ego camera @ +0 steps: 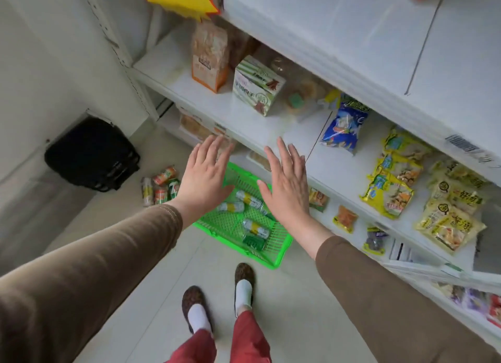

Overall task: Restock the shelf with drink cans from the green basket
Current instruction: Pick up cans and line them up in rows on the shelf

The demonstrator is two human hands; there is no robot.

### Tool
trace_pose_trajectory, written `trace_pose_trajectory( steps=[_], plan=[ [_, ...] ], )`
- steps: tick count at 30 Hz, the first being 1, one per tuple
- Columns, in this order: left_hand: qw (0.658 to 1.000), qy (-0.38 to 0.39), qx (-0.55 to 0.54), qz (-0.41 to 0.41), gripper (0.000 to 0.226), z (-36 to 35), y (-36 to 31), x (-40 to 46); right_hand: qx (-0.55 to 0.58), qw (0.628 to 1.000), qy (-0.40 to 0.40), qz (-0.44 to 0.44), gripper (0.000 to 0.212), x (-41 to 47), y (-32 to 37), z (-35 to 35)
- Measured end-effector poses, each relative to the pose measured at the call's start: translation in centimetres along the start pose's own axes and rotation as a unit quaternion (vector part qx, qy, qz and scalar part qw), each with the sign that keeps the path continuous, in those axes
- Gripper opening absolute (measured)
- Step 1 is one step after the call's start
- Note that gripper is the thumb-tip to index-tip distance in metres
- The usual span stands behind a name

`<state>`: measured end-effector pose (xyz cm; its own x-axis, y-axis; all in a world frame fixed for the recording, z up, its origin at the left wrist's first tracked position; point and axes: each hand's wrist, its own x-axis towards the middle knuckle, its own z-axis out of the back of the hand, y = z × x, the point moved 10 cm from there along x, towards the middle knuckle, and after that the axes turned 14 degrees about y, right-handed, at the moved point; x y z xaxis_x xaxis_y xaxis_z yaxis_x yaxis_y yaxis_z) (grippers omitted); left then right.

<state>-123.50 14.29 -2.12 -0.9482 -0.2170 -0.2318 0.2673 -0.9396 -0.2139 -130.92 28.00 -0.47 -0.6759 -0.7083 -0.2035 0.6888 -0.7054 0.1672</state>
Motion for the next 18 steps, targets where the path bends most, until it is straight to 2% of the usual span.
trace_pose_trajectory(
  steps=[11,18],
  plan=[
    [0.984,0.169,-0.019,0.044,0.095,-28.0,1.9,1.4,0.072,0.982,0.167,-0.056,0.070,0.4,-11.0,-27.7],
    [0.967,0.243,-0.044,0.055,0.088,-42.8,2.1,3.3,0.082,0.952,0.289,-0.052,0.062,0.3,-13.9,-46.3]
  ],
)
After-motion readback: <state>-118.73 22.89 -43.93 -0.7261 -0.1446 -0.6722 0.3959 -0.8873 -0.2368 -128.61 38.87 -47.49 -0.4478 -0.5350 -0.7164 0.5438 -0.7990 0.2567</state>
